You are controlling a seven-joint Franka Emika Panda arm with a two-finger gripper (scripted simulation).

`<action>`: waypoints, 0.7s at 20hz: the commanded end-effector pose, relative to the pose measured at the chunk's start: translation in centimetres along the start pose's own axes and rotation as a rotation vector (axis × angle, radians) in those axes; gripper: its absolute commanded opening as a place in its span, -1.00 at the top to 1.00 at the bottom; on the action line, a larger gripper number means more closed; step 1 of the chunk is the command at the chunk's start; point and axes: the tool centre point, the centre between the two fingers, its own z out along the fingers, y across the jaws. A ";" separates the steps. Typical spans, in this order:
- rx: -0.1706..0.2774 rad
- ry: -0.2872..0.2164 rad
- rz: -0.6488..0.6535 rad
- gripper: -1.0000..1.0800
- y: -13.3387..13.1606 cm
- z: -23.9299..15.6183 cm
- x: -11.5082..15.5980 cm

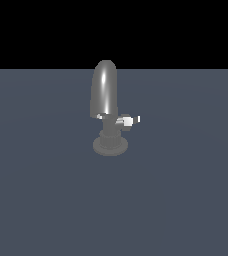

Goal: Turn on the faucet by rotating a designated handle.

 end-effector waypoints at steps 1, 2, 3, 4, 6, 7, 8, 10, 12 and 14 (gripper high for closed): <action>0.000 0.000 0.000 1.00 0.0 0.0 0.0; 0.000 0.000 0.000 1.00 0.0 0.0 0.0; 0.001 -0.002 0.001 1.00 0.0 0.0 0.0; 0.001 -0.004 0.003 1.00 0.0 0.0 0.1; 0.004 -0.010 0.008 1.00 -0.1 0.0 0.3; 0.006 -0.014 0.012 1.00 -0.1 0.0 0.4; 0.008 -0.019 0.016 1.00 -0.1 0.0 0.6; 0.013 -0.032 0.027 1.00 -0.2 0.1 0.9; 0.019 -0.048 0.041 1.00 -0.3 0.1 1.4; 0.027 -0.067 0.057 1.00 -0.4 0.1 2.0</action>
